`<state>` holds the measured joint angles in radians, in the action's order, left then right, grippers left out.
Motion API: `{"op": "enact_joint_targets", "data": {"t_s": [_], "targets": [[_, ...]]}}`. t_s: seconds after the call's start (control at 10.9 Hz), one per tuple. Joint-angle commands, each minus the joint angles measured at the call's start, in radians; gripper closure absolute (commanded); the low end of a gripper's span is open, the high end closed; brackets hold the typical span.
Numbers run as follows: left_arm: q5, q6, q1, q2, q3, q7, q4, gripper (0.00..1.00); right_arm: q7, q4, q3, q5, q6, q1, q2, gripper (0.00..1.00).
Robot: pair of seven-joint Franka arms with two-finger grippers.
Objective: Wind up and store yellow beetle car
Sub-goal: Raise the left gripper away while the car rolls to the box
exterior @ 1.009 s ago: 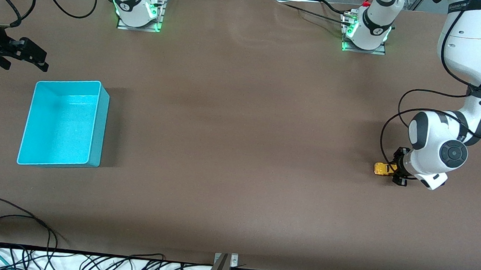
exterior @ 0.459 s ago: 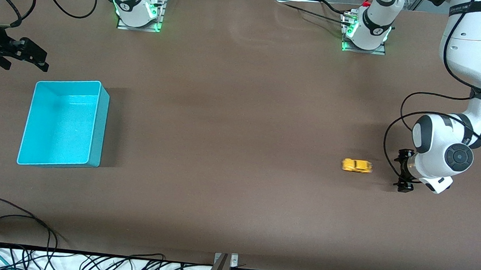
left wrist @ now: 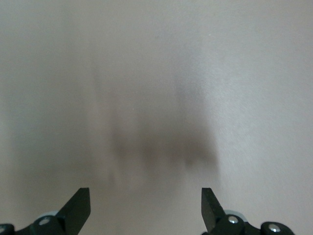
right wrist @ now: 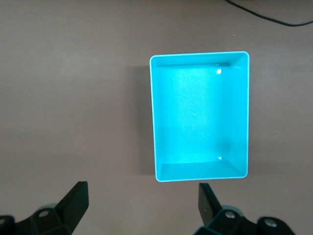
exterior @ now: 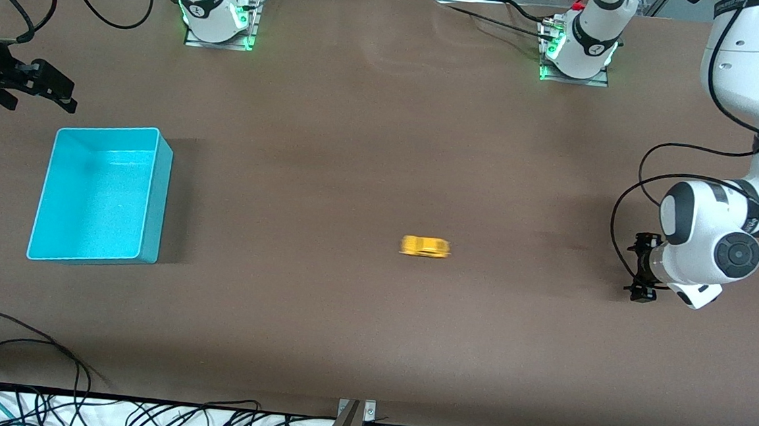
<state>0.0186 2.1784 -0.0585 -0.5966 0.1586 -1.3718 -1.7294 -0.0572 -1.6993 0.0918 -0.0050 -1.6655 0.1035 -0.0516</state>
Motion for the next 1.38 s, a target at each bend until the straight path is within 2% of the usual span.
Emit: {"op": "enact_joint_targets", "data": {"t_s": [0.0, 0.18, 0.46, 0.92, 1.19, 1.28], "targets": [[-0.017, -0.194, -0.006, 0.021, -0.004, 0.092, 0.126, 0.00, 0.007, 0.029, 0.003, -0.004, 0.021, -0.001, 0.009, 0.00], [-0.011, -0.299, -0.001, 0.047, -0.004, 0.172, 0.189, 0.00, 0.007, 0.029, 0.003, -0.004, 0.021, 0.001, 0.009, 0.00], [-0.011, -0.354, -0.007, 0.060, -0.005, 0.210, 0.205, 0.00, 0.005, 0.029, 0.003, -0.006, 0.021, 0.001, 0.009, 0.00], [-0.005, -0.453, -0.012, 0.164, -0.008, 0.589, 0.223, 0.00, 0.002, 0.029, 0.003, -0.006, 0.021, -0.001, 0.009, 0.00], [-0.005, -0.517, -0.011, 0.251, -0.043, 0.794, 0.223, 0.00, 0.000, 0.027, 0.005, -0.006, 0.023, -0.002, 0.013, 0.00], [-0.005, -0.535, 0.002, 0.274, -0.081, 0.851, 0.226, 0.00, -0.003, 0.026, 0.006, -0.007, 0.032, -0.002, 0.016, 0.00]]}}
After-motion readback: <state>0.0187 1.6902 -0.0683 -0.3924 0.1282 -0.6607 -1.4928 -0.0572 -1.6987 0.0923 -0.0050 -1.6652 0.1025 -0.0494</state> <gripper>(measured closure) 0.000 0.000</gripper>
